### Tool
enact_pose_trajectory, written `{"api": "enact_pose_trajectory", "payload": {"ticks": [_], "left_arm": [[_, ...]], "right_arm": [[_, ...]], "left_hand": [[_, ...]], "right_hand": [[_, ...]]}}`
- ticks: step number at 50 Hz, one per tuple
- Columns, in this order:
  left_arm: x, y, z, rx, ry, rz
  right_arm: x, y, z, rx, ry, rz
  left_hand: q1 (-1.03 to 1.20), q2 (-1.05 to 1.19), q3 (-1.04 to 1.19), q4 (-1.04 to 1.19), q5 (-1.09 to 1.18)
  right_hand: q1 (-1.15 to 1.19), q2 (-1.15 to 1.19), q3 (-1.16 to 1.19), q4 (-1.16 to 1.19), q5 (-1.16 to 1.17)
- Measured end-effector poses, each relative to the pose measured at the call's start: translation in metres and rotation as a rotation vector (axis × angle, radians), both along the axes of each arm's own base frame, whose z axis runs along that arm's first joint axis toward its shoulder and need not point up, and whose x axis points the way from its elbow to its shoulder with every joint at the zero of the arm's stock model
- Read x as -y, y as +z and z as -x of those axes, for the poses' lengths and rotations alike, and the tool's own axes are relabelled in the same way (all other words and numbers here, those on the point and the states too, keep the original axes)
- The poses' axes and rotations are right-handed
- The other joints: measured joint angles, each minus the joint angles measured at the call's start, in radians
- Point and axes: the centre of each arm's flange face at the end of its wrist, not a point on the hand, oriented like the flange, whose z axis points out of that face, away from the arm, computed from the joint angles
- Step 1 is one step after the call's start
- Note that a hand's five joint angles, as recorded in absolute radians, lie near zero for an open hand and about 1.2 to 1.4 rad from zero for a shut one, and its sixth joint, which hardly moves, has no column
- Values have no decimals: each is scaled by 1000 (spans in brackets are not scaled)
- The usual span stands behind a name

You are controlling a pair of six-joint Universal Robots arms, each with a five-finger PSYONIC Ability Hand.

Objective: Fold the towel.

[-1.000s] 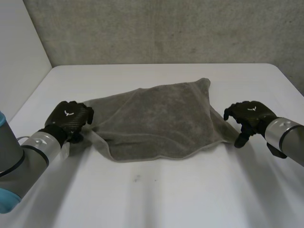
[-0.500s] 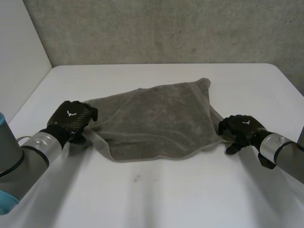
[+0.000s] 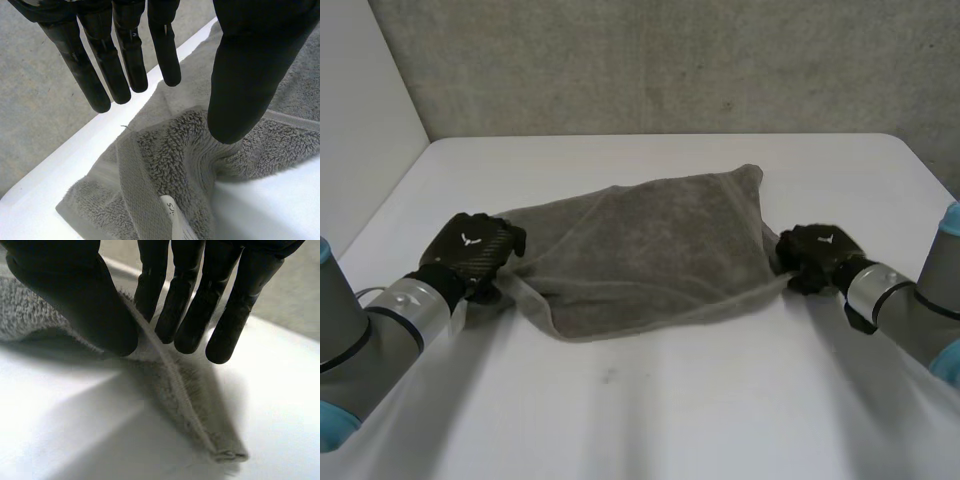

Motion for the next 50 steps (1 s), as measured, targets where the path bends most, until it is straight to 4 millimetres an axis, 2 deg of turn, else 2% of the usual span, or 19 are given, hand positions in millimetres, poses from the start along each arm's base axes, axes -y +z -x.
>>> {"api": "enact_pose_trajectory", "payload": {"ticks": [2, 5, 8, 14, 24, 30, 34, 38, 48, 50], "left_arm": [[-1, 0, 2, 0, -6, 1], [-2, 0, 2, 0, -8, 1], [-2, 0, 4, 0, -13, 2], [0, -4, 5, 4, -17, -11], [0, -21, 11, 30, -38, -85], [-7, -25, 10, 56, -44, -141], [-11, -25, 9, 67, -40, -160], [-13, -24, 8, 73, -35, -166], [-19, -31, 8, 80, -38, -195], [-21, -34, 8, 83, -40, -205]], "right_arm": [[5, 14, 5, 8, -48, 45], [6, 21, 7, 9, -68, 65], [2, 32, 11, -8, -88, 91], [-11, 41, 16, -100, -70, 126], [-26, 38, 24, -245, -33, 139], [-25, 36, 26, -248, -38, 132], [-25, 35, 26, -248, -37, 131], [-25, 33, 25, -250, -35, 129], [-25, 31, 25, -251, -33, 124], [-25, 31, 25, -252, -34, 124]], "left_hand": [[3, 6, 6, 7, 6], [6, 7, 7, 7, 7], [6, 8, 9, 8, 9], [6, 8, 9, 10, 9], [19, 21, 22, 22, 22], [35, 36, 37, 36, 35], [187, 182, 182, 180, 179], [244, 245, 244, 245, 242], [264, 264, 267, 267, 266], [210, 208, 215, 215, 219]], "right_hand": [[0, 0, 0, 1, 0], [0, 0, 0, 1, 0], [0, 0, 0, 4, 1], [0, 0, 0, 4, 1], [0, 0, 0, 4, 1], [0, 0, 0, 4, 1], [0, 0, 0, 4, 1], [0, 0, 0, 4, 2], [0, 0, 0, 4, 2], [0, 0, 0, 4, 2]]}}
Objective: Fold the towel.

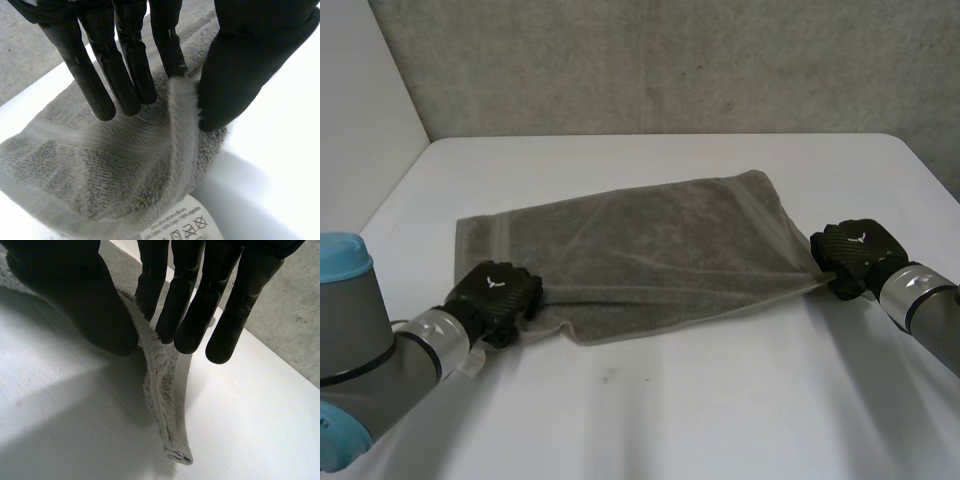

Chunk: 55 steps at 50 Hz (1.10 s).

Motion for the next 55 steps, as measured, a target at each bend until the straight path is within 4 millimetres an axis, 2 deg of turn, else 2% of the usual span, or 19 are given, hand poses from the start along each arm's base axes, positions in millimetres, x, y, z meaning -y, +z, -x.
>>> {"api": "enact_pose_trajectory", "payload": {"ticks": [6, 19, 30, 37, 44, 46, 49, 51, 53, 55], "left_arm": [[-3, -2, 0, 4, -1, -9], [-1, -8, -4, 32, 44, -16], [-5, -14, -1, 48, 44, -34], [-6, -13, 1, 55, 48, -22], [-1, -1, 0, 51, 72, 33], [2, 21, 0, 29, 79, 103], [3, 43, -1, 8, 85, 169], [2, 67, -2, -15, 90, 236], [0, 94, -4, -40, 96, 310], [-3, 113, -6, -56, 101, 359]], "right_arm": [[0, 0, 0, 0, 1, 0], [0, 0, 0, 0, -2, 3], [1, 1, 2, -6, -18, 5], [2, 2, 3, -8, -22, 8], [5, 12, 5, -9, -37, 32], [6, 29, 8, -10, -54, 61], [4, 56, 13, -11, -71, 97], [1, 78, 16, -12, -82, 122], [-5, 112, 22, -15, -94, 157], [-10, 133, 25, -17, -100, 178]], "left_hand": [[-79, -78, -84, -85, -88], [-26, -24, -31, -30, -38], [-93, -90, -99, -99, -103], [225, 232, 224, 225, 220], [308, 352, 343, 341, 325], [319, 365, 357, 357, 341], [329, 370, 361, 362, 348], [329, 370, 361, 362, 348], [329, 373, 365, 366, 353], [329, 374, 365, 367, 353]], "right_hand": [[0, 0, 0, 0, 2], [0, 0, 4, 0, 2], [0, 0, 4, 0, 2], [0, 0, 4, 0, 2], [0, 0, 4, 0, 2], [0, 0, 4, 0, 2], [0, 4, 5, 1, 2], [0, 5, 5, 1, 2], [0, 5, 7, 2, 2], [0, 5, 7, 3, 2]]}}
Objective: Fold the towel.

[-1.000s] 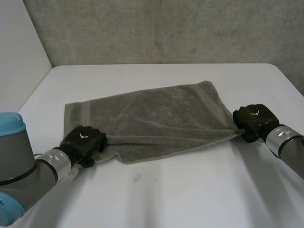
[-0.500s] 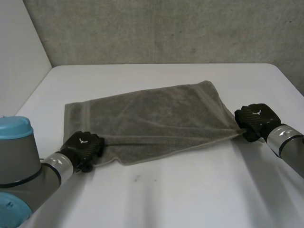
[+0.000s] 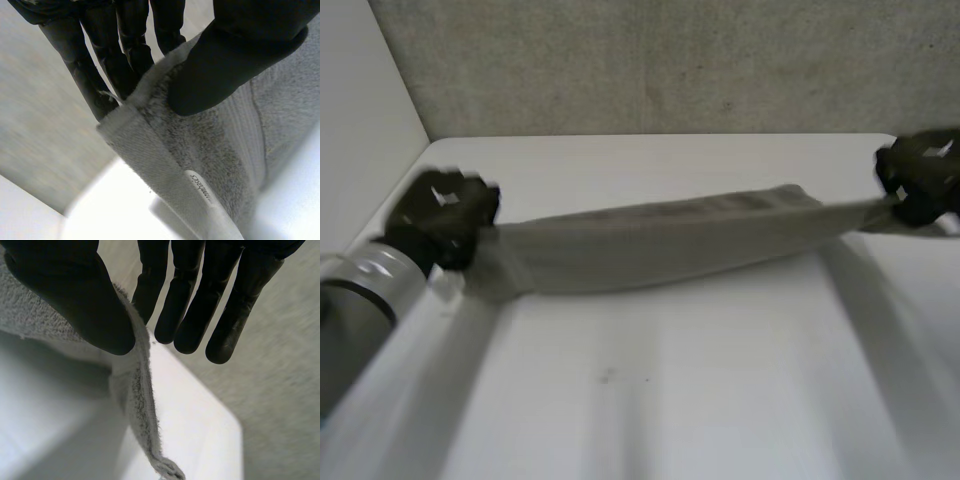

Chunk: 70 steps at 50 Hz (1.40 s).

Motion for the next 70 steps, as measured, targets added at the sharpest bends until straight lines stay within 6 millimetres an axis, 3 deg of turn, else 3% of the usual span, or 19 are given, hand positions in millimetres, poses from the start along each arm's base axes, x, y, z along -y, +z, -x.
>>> {"api": "enact_pose_trajectory", "payload": {"ticks": [6, 13, 20, 26, 31, 37, 39, 40, 42, 43, 44, 47, 50, 53, 55, 61, 65, 68, 70], "left_arm": [[-11, 68, -11, -46, 28, 167], [-11, 96, -20, -53, 56, 209], [12, 70, -18, -24, 62, 103], [49, -5, -4, 31, 42, -122], [75, -50, 7, 53, 27, -211], [108, -61, 18, 32, 16, -136], [123, -46, 23, 0, 13, -22], [135, -19, 27, -46, 11, 126], [139, -1, 29, -78, 11, 217], [143, 33, 31, -138, 9, 375], [143, 33, 31, -138, 9, 375], [136, 104, 27, -285, 2, 666], [125, 146, 19, -397, -7, 808], [121, 158, 14, -445, -9, 827], [120, 157, 13, -453, -8, 814], [132, 95, 11, -407, 18, 571], [137, 47, 9, -358, 25, 428], [135, -11, 7, -295, 30, 275], [133, -32, 6, -267, 32, 222]], "right_arm": [[-25, 80, 6, -25, -6, 123], [-38, 109, 5, -96, 7, 155], [-18, 60, -5, -250, 60, -33], [6, -15, -25, -403, 110, -221], [26, -56, -41, -442, 122, -240], [55, -64, -58, -424, 87, -85], [69, -47, -67, -390, 54, 49], [80, -19, -75, -334, 18, 207], [82, -8, -77, -312, 6, 262], [84, 27, -82, -240, -24, 418], [84, 27, -82, -240, -24, 418], [71, 108, -84, -50, -71, 745], [54, 146, -79, 58, -80, 895], [47, 153, -77, 89, -77, 916], [46, 150, -76, 89, -74, 899], [51, 79, -81, -2, -15, 593], [51, 31, -84, -52, 24, 428], [47, -27, -87, -95, 83, 258], [46, -43, -88, -103, 98, 217]], "left_hand": [[1, 1, 1, 1, 2], [9, 1, 1, 1, 5], [10, 2, 1, 1, 6], [16, 2, 1, 1, 9], [20, 2, 1, 1, 9], [23, 2, 1, 1, 9], [23, 2, 1, 1, 9], [23, 2, 1, 1, 9], [24, 2, 1, 1, 9], [24, 2, 1, 1, 9], [24, 2, 1, 1, 9], [24, 2, 1, 1, 9], [26, 2, 1, 1, 9], [28, 2, 1, 1, 9], [28, 2, 1, 1, 9], [28, 2, 1, 1, 9], [28, 2, 1, 1, 9], [28, 2, 1, 1, 9], [28, 2, 1, 1, 9]], "right_hand": [[0, -1, 0, 0, 0], [0, -1, 0, 0, 0], [0, -1, 0, 0, 0], [0, -1, 0, 0, 0], [0, -1, 0, 0, 0], [0, -1, 0, 0, 0], [0, -1, 0, 0, 0], [0, -1, 0, 0, 0], [0, -1, 0, 0, 0], [0, -1, 0, 0, 0], [0, -1, 0, 0, 0], [0, -1, 0, 0, 0], [0, -1, 0, 0, 5], [0, -1, 0, 1, 9], [0, -1, 0, 1, 9], [0, -1, 0, 1, 10], [0, -1, 0, 1, 10], [0, -1, 0, 1, 10], [0, -1, 0, 1, 10]]}}
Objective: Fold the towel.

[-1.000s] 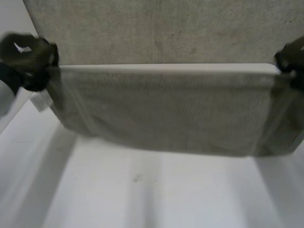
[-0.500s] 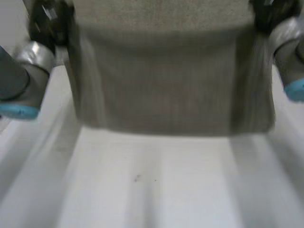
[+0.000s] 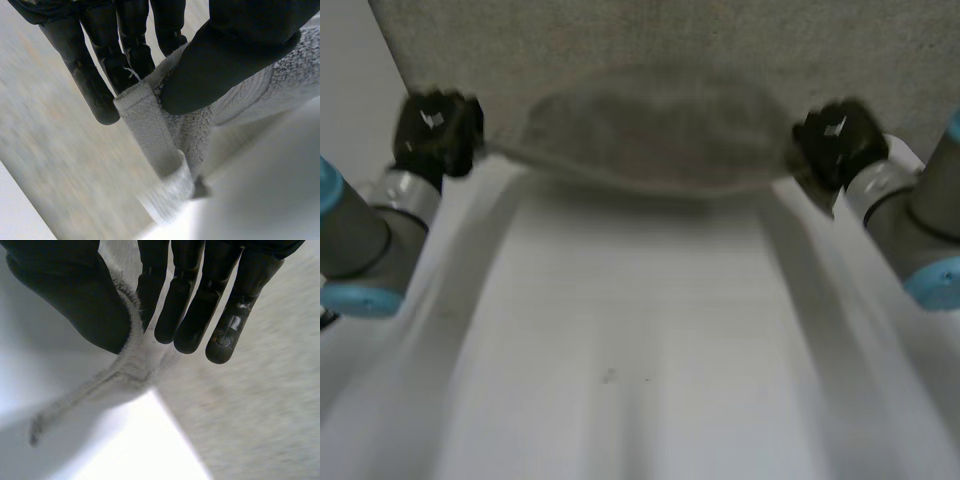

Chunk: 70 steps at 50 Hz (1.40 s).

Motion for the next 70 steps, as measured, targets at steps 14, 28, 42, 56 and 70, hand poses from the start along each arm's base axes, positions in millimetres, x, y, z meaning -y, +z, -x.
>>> {"api": "enact_pose_trajectory", "payload": {"ticks": [14, 28, 42, 56, 70], "left_arm": [[-19, -80, -30, 262, 75, -175], [-33, -65, -36, 260, 89, -159], [-39, -74, -32, 266, 73, -185], [-76, -77, -37, 308, 44, -407], [-156, -28, -54, 466, 4, -651]], "right_arm": [[-5, -107, 14, -43, 13, -307], [16, -100, 63, 179, -139, -385], [13, -118, 73, 217, -76, -537], [-10, -77, 79, 120, -67, -534], [-101, -21, 119, -342, 23, -763]], "left_hand": [[0, 0, 0, 0, 0], [5, 0, 0, 0, 0], [5, 0, 0, 0, 0], [5, 0, 0, 0, 0], [5, 0, 0, 0, 0]], "right_hand": [[0, 0, 0, 0, 0], [-318, -435, -463, -477, -371], [-56, -179, -197, -204, -139], [13, 0, -4, -3, -16], [13, 0, -4, -3, -16]]}}
